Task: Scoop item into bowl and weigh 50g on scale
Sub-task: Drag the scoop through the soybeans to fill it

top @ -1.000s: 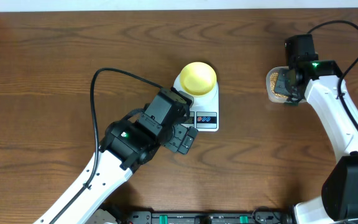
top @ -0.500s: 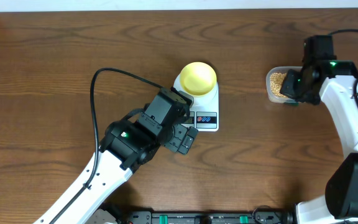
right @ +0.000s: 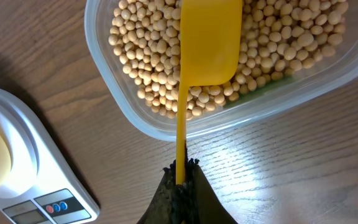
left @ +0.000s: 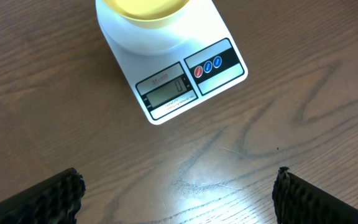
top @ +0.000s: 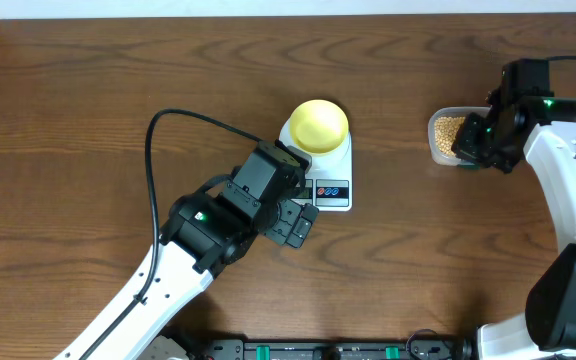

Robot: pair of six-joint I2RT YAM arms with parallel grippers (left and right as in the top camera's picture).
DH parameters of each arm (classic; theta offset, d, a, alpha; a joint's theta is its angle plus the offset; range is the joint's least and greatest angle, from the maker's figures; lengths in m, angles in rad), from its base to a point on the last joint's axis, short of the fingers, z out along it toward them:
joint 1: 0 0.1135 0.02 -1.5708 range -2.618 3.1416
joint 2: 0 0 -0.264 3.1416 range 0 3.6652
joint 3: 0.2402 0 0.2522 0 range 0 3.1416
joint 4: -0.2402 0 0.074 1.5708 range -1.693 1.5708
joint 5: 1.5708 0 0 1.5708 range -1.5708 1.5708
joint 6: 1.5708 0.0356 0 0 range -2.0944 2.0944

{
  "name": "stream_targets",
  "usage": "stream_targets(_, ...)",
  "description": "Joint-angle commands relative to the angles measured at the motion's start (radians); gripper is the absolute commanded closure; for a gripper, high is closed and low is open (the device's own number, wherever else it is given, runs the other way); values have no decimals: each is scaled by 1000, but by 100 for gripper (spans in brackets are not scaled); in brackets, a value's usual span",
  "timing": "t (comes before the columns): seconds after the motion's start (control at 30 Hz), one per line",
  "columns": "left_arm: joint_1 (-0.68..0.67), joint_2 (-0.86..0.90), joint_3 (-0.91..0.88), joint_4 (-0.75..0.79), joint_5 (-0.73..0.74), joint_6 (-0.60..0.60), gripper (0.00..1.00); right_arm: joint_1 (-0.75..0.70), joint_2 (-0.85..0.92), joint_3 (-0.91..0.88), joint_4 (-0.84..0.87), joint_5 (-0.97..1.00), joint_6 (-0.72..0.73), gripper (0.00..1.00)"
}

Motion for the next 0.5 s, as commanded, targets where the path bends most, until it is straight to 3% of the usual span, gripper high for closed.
stream_targets(0.0, 3, 0, 23, -2, -2, 9, 1, -17, 6, -7, -16, -54, 10, 99)
stream_targets(0.47, 3, 0, 23, -2, -2, 9, 1, -150, 6, -7, -58, -249, -127, 99)
